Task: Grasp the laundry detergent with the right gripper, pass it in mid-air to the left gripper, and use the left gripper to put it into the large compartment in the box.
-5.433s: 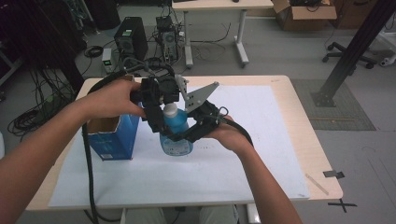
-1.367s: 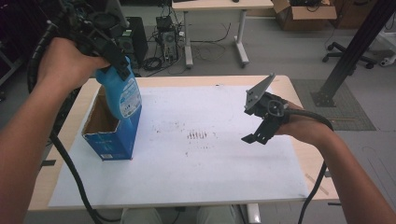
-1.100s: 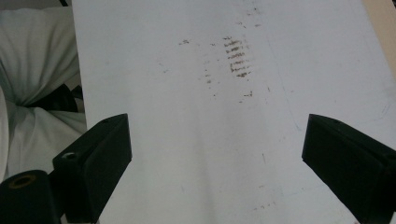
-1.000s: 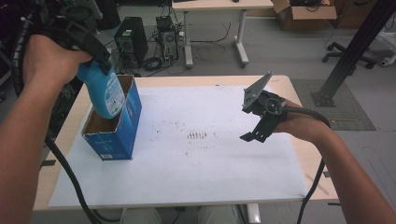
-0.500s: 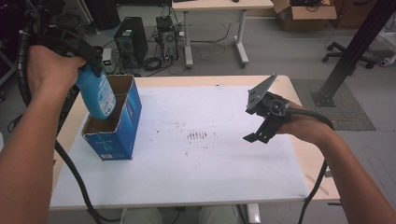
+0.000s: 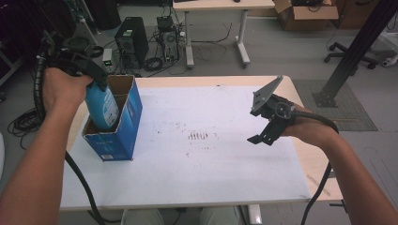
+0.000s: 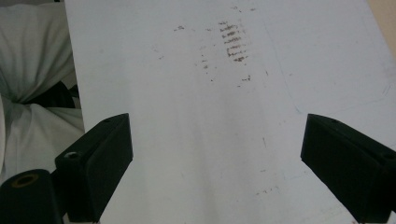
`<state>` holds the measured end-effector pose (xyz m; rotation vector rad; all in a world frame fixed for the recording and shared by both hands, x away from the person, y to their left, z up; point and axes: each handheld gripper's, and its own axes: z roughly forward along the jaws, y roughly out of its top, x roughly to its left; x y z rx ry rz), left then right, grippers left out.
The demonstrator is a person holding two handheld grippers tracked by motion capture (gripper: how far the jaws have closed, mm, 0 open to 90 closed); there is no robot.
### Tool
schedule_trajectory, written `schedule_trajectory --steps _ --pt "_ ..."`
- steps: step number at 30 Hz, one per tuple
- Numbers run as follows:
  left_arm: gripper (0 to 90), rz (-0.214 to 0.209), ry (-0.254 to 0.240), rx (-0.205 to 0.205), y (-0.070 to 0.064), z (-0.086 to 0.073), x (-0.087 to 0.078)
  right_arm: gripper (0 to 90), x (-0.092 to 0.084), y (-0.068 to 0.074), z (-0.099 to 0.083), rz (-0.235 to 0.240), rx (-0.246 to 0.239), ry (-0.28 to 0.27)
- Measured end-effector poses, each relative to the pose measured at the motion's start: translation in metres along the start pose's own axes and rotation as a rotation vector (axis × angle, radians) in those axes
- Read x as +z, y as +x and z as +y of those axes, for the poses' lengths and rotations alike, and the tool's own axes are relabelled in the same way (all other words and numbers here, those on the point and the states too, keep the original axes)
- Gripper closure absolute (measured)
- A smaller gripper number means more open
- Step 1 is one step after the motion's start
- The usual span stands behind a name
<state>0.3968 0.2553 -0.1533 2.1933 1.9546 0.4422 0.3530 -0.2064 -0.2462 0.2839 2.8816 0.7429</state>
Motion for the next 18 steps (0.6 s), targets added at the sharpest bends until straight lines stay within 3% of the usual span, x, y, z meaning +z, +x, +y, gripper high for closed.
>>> schedule_trajectory --steps 18 --pt "37.8 0.01 0.014 0.019 -0.002 -0.011 0.059 8.7 0.005 0.001 -0.013 0.01 0.027 0.018"
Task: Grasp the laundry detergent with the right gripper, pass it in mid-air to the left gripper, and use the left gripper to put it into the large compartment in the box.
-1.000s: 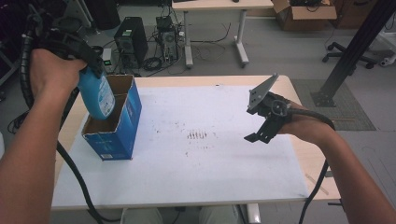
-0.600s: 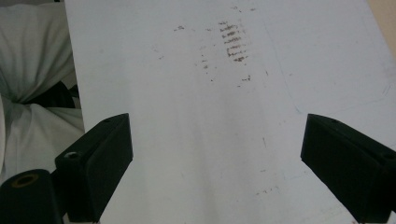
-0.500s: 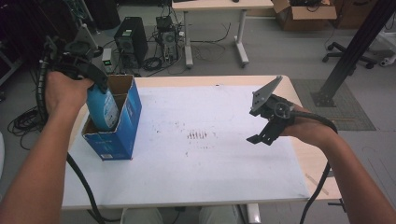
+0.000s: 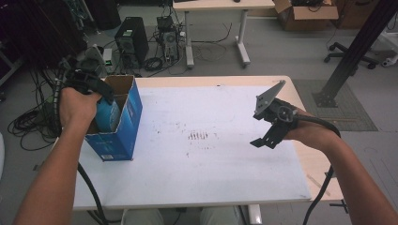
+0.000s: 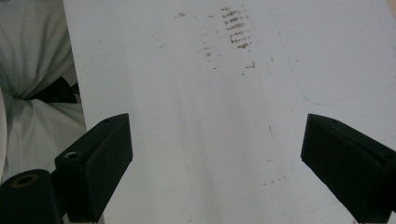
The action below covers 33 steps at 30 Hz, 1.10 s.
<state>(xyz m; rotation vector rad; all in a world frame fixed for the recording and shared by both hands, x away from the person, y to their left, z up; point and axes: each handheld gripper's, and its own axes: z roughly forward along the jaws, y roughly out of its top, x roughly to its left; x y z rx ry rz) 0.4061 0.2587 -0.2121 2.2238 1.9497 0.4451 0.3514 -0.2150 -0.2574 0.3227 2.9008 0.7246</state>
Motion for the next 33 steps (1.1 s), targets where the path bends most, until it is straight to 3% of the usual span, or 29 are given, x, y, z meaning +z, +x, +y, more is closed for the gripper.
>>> schedule_trajectory --steps 16,33 --pt "37.8 -0.015 0.02 -0.004 0.001 -0.009 0.041 8.7 0.008 0.0 -0.005 0.011 0.014 0.017" --pt "37.8 -0.02 0.044 0.01 0.0 -0.013 0.058 8.7 0.012 -0.002 -0.009 0.016 0.026 0.017"
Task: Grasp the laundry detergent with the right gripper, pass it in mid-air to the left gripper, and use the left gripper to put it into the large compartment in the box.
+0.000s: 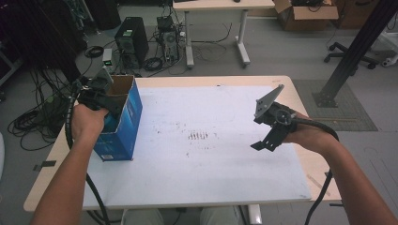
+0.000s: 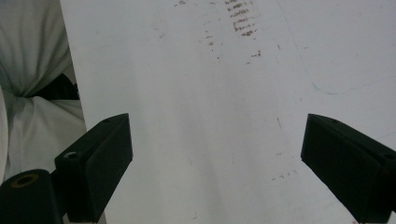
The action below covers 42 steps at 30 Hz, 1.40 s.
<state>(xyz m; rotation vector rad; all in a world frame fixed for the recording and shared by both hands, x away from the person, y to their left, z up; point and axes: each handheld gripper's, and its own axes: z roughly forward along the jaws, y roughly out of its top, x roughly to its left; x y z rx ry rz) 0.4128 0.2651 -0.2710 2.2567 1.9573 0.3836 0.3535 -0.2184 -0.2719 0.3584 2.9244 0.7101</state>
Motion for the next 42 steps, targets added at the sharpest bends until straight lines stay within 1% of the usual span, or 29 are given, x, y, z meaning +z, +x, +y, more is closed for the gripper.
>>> schedule_trajectory --steps 2,4,11,14,22,23,25,28,29,31,33,37,40,42 --pt "37.8 -0.001 0.005 0.004 0.0 -0.001 0.002 8.7 0.0 0.0 -0.001 -0.001 0.001 0.001" --pt "37.8 -0.005 0.001 0.0 0.001 -0.002 0.005 8.8 -0.001 0.0 -0.002 -0.003 0.005 -0.001" --pt "37.6 -0.008 0.003 0.006 0.001 -0.002 0.005 8.9 0.0 0.0 -0.002 -0.001 0.008 0.0" --pt "37.6 -0.012 -0.003 0.001 0.003 -0.003 0.006 8.9 0.001 0.001 -0.001 0.002 0.005 -0.002" --pt "37.3 -0.021 -0.013 0.009 0.004 -0.004 0.005 8.9 0.001 0.001 -0.003 0.003 0.01 0.001" --pt "35.4 -0.026 -0.021 0.005 0.005 -0.003 0.003 8.9 0.001 0.001 -0.003 0.002 0.012 0.0" --pt "32.4 -0.029 -0.016 0.004 0.007 -0.003 0.0 8.9 0.0 0.002 -0.003 0.001 0.012 0.001" --pt "29.7 -0.038 -0.027 -0.006 0.008 -0.002 -0.007 8.9 0.0 0.002 -0.002 0.002 0.008 -0.002" --pt "28.2 -0.037 -0.028 -0.002 0.009 -0.002 -0.009 8.9 0.0 0.002 -0.002 0.002 0.008 -0.004" --pt "27.9 -0.033 -0.031 -0.003 0.009 -0.002 -0.011 8.9 0.0 0.003 -0.001 0.002 0.006 -0.002" --pt "26.1 -0.034 -0.038 -0.007 0.011 -0.002 -0.018 8.9 -0.001 0.004 0.0 0.002 0.004 -0.003" --pt "25.4 -0.034 -0.05 -0.009 0.012 -0.004 -0.024 8.9 -0.002 0.005 0.001 0.0 -0.001 -0.005" --pt "22.9 -0.041 -0.052 -0.012 0.014 -0.005 -0.03 8.9 -0.005 0.007 0.001 -0.005 0.002 -0.004" --pt "22.2 -0.038 -0.06 -0.012 0.015 -0.006 -0.034 8.9 -0.006 0.008 0.0 -0.007 0.002 -0.004"
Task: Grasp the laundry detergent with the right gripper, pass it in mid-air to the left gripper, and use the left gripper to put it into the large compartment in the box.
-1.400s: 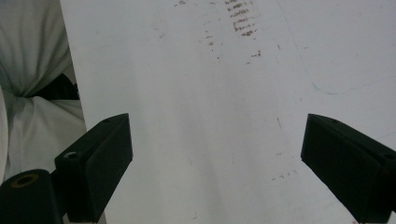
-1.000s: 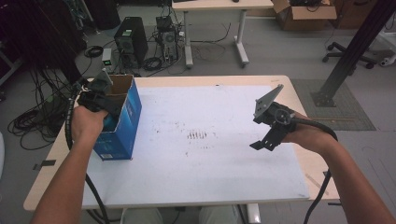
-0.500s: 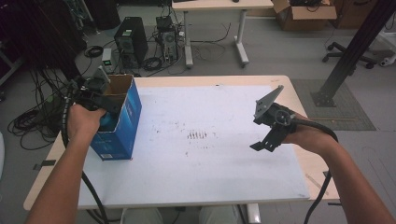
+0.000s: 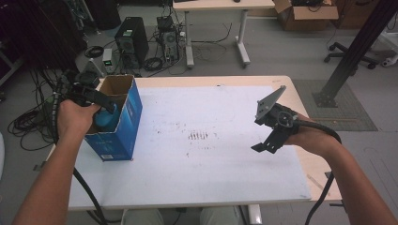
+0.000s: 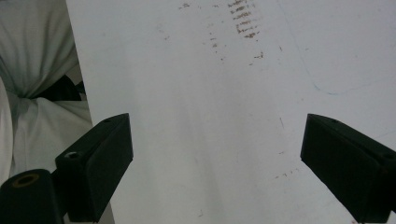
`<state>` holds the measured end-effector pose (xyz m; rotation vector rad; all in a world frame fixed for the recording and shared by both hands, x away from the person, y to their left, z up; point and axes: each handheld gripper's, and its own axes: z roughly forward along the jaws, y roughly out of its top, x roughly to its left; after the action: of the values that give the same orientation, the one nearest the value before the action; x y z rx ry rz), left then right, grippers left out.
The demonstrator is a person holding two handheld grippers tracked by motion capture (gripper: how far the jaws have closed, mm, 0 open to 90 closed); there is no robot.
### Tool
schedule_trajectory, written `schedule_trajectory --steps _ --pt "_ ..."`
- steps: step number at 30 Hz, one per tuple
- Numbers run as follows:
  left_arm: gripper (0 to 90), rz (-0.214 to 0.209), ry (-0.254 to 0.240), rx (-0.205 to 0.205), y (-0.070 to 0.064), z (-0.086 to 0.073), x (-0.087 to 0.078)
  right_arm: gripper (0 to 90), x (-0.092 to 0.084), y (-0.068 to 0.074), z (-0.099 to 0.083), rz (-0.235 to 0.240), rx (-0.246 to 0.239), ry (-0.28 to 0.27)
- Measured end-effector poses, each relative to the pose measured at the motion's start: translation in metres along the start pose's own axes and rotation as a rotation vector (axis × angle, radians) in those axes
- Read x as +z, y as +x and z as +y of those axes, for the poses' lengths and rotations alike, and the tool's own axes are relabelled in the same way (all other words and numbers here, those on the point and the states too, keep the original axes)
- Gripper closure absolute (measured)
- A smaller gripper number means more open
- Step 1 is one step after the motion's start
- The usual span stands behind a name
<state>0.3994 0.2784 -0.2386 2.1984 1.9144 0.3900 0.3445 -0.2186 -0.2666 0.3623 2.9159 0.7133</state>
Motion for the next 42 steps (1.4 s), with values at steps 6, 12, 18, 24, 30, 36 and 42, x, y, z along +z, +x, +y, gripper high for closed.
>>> schedule_trajectory --steps 6,12,18,24,30,36,42 --pt "17.6 -0.01 -0.011 0.015 -0.002 0.0 -0.015 9.0 -0.003 0.003 0.0 -0.003 0.001 -0.003" --pt "15.5 -0.021 -0.018 0.037 -0.008 0.002 -0.033 8.9 -0.005 0.005 0.001 -0.007 0.0 0.0" --pt "15.1 -0.036 -0.018 0.068 -0.015 0.003 -0.049 9.0 -0.007 0.007 0.0 -0.012 0.002 -0.001" --pt "14.3 -0.063 -0.022 0.11 -0.025 0.001 -0.061 8.9 -0.01 0.009 0.001 -0.017 0.0 -0.002" --pt "11.5 -0.095 -0.029 0.151 -0.037 0.001 -0.07 8.9 -0.013 0.011 0.001 -0.023 -0.002 -0.003" --pt "10.6 -0.11 -0.041 0.182 -0.046 0.002 -0.077 8.9 -0.015 0.013 0.0 -0.022 0.001 -0.003" --pt "9.0 -0.118 -0.046 0.211 -0.055 0.004 -0.083 8.9 -0.016 0.013 -0.001 -0.023 0.003 -0.004"
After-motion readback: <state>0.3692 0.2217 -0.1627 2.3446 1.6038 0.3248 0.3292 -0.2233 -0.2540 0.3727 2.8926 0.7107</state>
